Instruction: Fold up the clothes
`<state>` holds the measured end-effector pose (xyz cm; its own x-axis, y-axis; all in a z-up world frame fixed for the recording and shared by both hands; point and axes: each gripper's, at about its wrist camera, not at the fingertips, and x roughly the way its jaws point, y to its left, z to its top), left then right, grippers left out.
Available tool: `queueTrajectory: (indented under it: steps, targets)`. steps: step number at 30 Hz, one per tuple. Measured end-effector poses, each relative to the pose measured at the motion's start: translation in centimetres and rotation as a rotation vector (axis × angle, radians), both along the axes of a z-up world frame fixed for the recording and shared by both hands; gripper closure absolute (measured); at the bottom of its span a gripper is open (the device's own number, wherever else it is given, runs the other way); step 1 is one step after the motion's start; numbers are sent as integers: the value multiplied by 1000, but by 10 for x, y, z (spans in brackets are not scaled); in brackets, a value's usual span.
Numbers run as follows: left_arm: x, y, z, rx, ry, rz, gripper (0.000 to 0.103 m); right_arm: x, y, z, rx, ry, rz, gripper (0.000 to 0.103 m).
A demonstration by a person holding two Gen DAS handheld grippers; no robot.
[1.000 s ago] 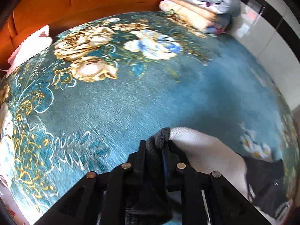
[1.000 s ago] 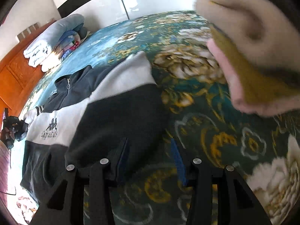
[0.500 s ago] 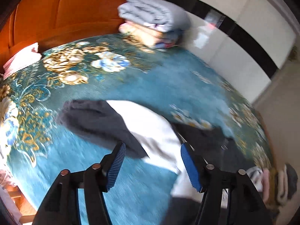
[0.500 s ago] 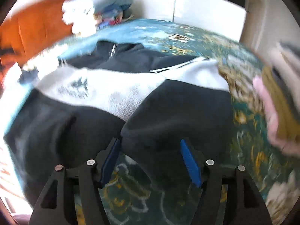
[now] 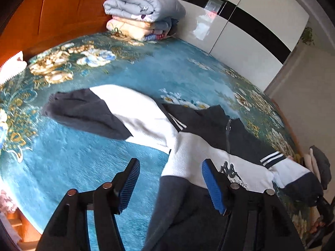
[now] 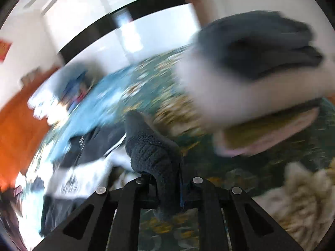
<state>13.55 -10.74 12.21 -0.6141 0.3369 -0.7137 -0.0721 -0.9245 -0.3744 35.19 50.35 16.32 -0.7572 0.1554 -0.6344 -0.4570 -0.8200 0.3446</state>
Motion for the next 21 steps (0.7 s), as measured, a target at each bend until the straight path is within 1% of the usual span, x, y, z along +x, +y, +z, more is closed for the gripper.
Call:
queueTrajectory:
  steps: [1, 3, 7, 8, 9, 11, 12, 14, 15, 16, 18, 19, 21]
  targets:
    - [-1, 2, -4, 4, -9, 1, 37, 6, 13, 1, -24, 2, -27, 90]
    - [-1, 4, -11, 13, -27, 2, 37, 13, 30, -9, -68, -23, -64, 90]
    - [4, -1, -20, 33, -45, 3, 37, 12, 42, -42, -164, -69, -89, 89]
    - [8, -4, -21, 36, -47, 0, 37, 12, 42, -46, -175, -68, -91, 87]
    - [11, -7, -23, 38, -48, -2, 37, 13, 43, -47, -181, -63, -92, 87]
    - [17, -13, -26, 42, -50, 0, 37, 16, 43, -43, -182, -48, -87, 83]
    - [22, -17, -28, 44, -51, 3, 37, 20, 43, -38, -171, -43, -83, 80]
    - [28, -22, -36, 54, -62, -2, 37, 30, 38, -25, -124, -38, -83, 64]
    - [32, -24, -42, 62, -72, -7, 36, 36, 35, -17, -87, -35, -91, 61]
    - [35, -25, -48, 70, -86, -12, 35, 42, 33, -9, -50, -32, -100, 54]
    - [40, -25, -62, 84, -119, -22, 35, 58, 21, 8, 30, -23, -136, 53]
    - [43, -26, -69, 90, -137, -26, 35, 63, 13, 14, 57, -12, -133, 53]
    - [51, -27, -81, 103, -166, -30, 35, 63, -12, 16, 52, 0, -48, 53]
